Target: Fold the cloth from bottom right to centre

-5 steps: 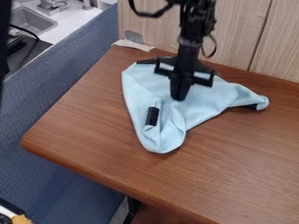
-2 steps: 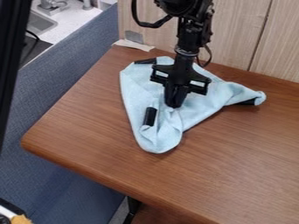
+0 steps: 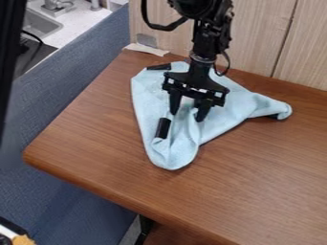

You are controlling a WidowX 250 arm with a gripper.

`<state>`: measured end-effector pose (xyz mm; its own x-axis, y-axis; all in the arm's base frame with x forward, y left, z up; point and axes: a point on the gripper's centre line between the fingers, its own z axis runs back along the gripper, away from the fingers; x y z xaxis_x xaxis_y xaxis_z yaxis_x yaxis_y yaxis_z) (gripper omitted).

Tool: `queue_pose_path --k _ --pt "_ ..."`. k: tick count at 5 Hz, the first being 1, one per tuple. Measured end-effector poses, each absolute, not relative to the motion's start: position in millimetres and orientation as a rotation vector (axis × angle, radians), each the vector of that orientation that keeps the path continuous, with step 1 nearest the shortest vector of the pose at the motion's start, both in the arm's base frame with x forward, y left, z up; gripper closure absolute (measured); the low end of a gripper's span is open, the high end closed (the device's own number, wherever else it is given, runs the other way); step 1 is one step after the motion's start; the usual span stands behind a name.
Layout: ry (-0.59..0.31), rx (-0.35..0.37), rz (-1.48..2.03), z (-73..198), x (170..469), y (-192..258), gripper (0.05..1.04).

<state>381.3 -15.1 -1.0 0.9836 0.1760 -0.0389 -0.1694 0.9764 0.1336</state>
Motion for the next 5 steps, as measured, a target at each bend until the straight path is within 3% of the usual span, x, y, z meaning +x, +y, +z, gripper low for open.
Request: queue_pose_path --k 1,3,4,5 --pt "0.048 0.128 0.172 2 380 -15 0.070" --pt "-0.036 0.122 0.179 41 378 -15 0.081" --pt "-0.131 0.085 0.171 72 374 -19 0.082" --pt "-0.141 0.083 0.173 75 375 -18 0.082"
